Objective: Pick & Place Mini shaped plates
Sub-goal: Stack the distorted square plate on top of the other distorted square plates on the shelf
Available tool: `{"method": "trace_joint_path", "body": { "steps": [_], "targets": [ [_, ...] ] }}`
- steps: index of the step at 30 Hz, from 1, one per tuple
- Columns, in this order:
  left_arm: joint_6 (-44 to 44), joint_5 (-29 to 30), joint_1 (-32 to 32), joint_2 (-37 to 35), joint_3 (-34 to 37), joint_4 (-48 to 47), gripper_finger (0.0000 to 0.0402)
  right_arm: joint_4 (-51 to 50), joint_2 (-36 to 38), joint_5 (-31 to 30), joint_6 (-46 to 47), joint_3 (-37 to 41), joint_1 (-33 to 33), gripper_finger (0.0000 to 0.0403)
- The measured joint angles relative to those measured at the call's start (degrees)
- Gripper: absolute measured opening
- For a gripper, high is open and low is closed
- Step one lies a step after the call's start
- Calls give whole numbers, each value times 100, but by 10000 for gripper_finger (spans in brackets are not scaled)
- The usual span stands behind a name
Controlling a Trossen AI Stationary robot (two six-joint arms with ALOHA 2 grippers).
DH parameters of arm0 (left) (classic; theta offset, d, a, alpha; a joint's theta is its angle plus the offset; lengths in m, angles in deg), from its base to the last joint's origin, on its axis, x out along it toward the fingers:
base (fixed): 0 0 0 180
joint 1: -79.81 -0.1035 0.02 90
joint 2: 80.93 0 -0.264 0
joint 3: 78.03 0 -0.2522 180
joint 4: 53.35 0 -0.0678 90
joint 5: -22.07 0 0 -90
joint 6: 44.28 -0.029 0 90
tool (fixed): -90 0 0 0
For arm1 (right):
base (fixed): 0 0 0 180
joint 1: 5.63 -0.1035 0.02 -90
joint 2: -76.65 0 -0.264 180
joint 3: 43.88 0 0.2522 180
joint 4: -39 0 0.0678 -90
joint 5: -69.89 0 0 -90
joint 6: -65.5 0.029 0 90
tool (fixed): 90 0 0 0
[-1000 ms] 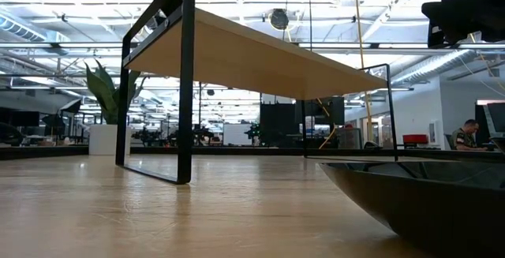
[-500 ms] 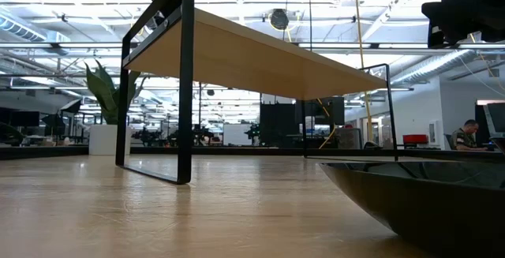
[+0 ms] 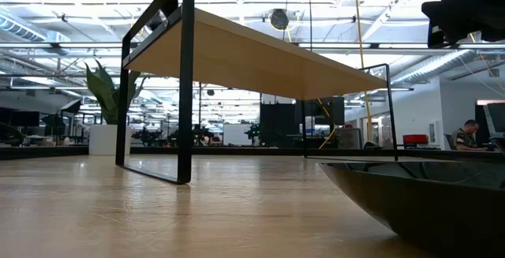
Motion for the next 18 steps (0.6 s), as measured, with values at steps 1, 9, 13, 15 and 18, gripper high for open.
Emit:
{"method": "trace_joint_path", "body": {
  "steps": [1,9,13,15,18],
  "targets": [
    [41,124,22,-17,0,-21,163,-20,-1,0,1,2,0,112],
    [499,-52,31,-33,-2,90,163,-17,-1,0,2,2,0,112],
    [490,-416,31,-31,-2,191,163,-15,-1,-1,3,2,0,112],
    [441,-371,56,-31,21,265,163,-16,-2,0,3,1,0,112],
    [345,-151,74,-31,316,672,163,-17,-2,0,4,0,0,112]
  ]
}}
